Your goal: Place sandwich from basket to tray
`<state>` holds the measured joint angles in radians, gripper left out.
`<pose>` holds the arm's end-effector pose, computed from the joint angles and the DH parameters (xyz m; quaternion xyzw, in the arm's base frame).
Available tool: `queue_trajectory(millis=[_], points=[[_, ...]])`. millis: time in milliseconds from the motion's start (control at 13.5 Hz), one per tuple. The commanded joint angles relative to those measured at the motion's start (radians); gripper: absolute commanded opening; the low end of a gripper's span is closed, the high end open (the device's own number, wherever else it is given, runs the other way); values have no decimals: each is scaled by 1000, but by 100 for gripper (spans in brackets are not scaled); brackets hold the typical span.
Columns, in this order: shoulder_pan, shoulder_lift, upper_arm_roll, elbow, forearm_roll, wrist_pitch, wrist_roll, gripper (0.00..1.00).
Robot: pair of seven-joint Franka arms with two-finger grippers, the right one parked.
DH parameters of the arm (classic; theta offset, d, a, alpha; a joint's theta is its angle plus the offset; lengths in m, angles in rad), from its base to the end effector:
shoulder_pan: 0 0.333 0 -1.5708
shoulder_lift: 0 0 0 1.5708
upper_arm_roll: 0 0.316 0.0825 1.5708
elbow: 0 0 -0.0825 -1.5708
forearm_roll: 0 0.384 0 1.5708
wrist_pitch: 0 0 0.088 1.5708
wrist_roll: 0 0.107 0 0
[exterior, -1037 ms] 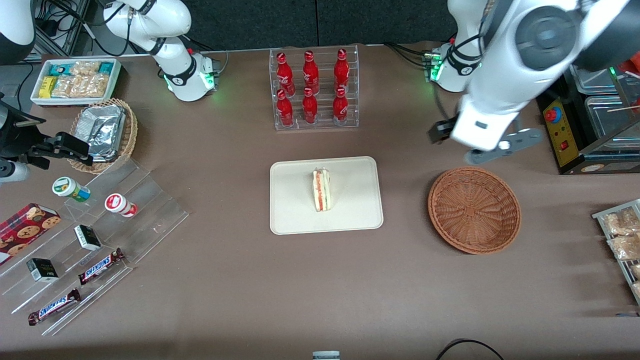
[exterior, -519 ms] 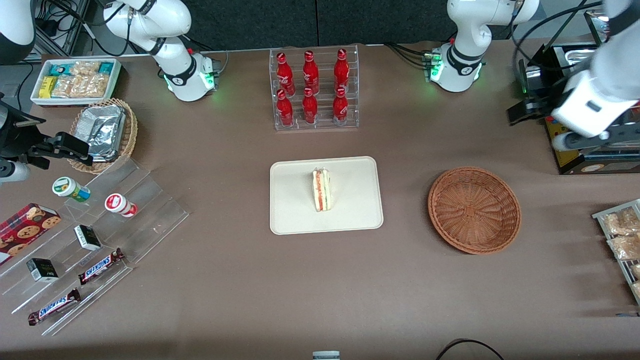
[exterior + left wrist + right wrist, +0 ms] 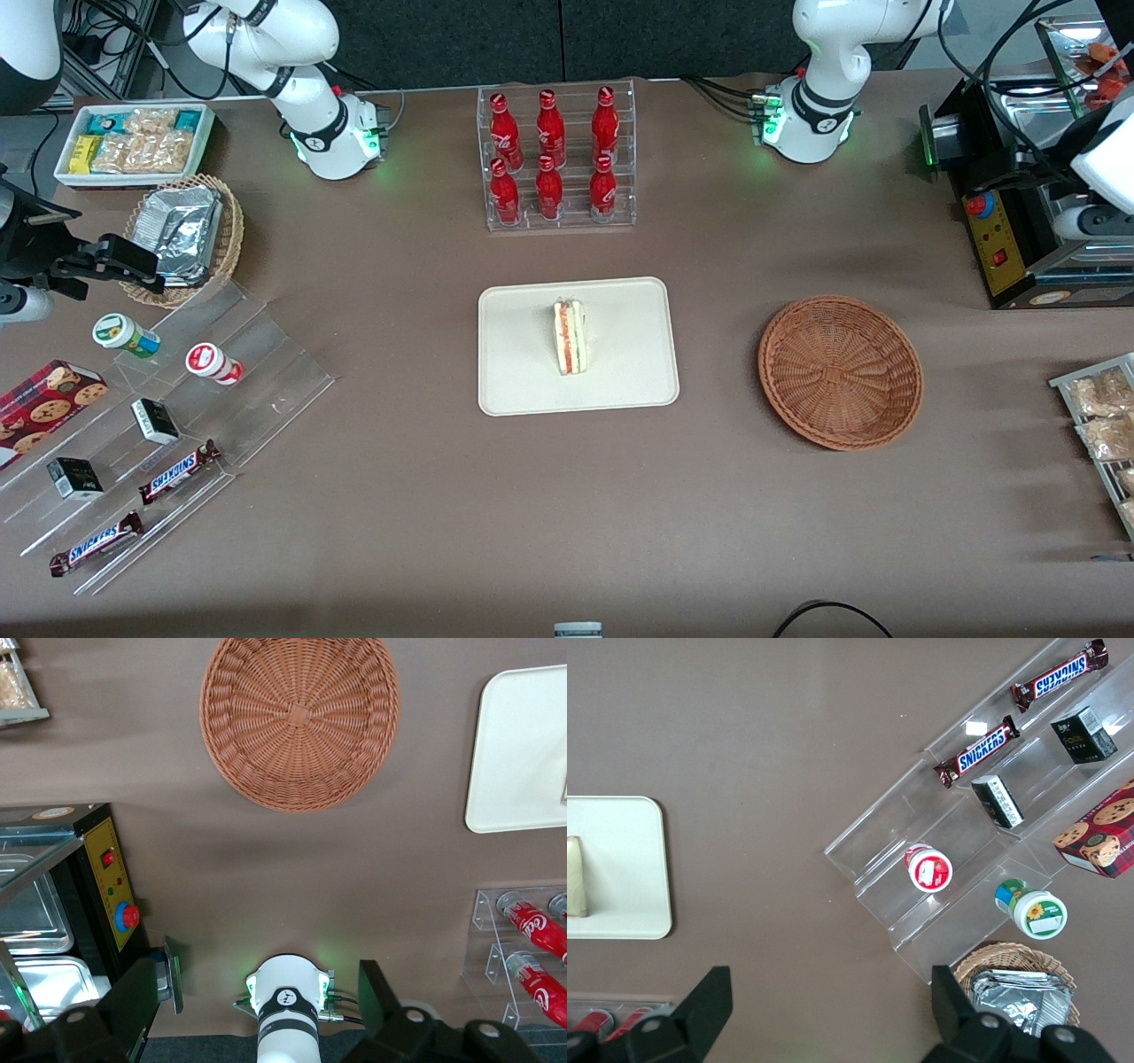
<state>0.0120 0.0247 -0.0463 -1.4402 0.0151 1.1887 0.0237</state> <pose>0.5187 -0.0154 0.6426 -0.9901 0.0270 0.1376 0.0075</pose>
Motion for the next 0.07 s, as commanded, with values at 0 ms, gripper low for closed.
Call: queue_trajectory(millis=[0], points=[[-30, 0, -1, 4, 5, 9, 9, 100]])
